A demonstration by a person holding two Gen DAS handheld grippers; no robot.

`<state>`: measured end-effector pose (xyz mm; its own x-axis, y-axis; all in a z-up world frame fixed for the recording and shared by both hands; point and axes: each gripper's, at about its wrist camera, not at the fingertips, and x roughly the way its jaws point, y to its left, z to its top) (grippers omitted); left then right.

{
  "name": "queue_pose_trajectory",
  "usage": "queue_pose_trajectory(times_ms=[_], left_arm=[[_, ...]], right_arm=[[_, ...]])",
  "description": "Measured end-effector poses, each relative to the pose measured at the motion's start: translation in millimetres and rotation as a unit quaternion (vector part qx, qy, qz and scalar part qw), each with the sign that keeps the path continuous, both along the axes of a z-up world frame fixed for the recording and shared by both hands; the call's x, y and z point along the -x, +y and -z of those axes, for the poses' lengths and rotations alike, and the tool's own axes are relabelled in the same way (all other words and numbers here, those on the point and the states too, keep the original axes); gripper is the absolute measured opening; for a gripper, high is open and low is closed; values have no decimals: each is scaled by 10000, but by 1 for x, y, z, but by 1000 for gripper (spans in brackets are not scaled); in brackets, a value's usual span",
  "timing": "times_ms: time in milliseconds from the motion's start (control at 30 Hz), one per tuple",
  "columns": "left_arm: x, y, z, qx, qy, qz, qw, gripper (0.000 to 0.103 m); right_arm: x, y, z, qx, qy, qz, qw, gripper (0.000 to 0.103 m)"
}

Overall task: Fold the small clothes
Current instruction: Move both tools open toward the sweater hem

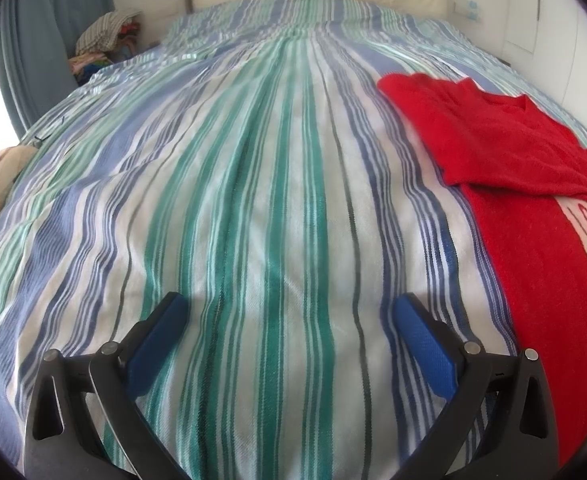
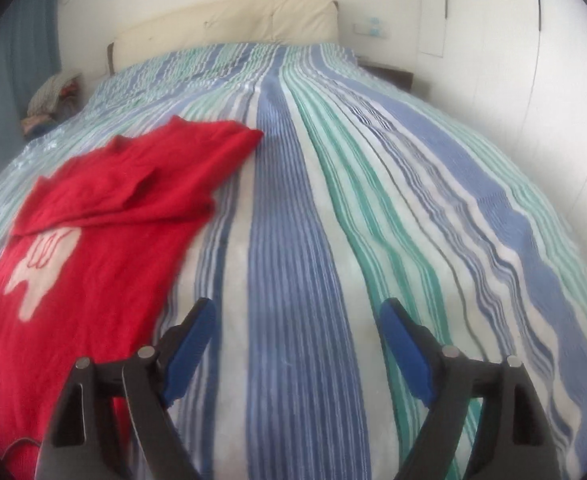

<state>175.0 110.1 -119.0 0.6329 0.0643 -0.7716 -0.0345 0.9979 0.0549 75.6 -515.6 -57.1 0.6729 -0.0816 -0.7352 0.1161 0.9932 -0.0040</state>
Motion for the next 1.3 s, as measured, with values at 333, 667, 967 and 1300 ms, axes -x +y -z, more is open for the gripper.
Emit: queue_pose_trajectory(times_ms=[333,667,967,1300], left_arm=[[0,0,0,-19,10,-1,10000,103],[-1,-2,1,-95,20,-2,10000,103],[-1,-2,1,-95,20,0,10000,103],[18,12,-30,961,327,385,9941,101]], right_arm=[[-5,-9,17,-371,79,132,9992,97],[-6,-7,18,-324,83,143,9993,97],[-6,-7,18,-323,84,144,9993,97],[3,-5,-5,-456,142,-17,9989,97]])
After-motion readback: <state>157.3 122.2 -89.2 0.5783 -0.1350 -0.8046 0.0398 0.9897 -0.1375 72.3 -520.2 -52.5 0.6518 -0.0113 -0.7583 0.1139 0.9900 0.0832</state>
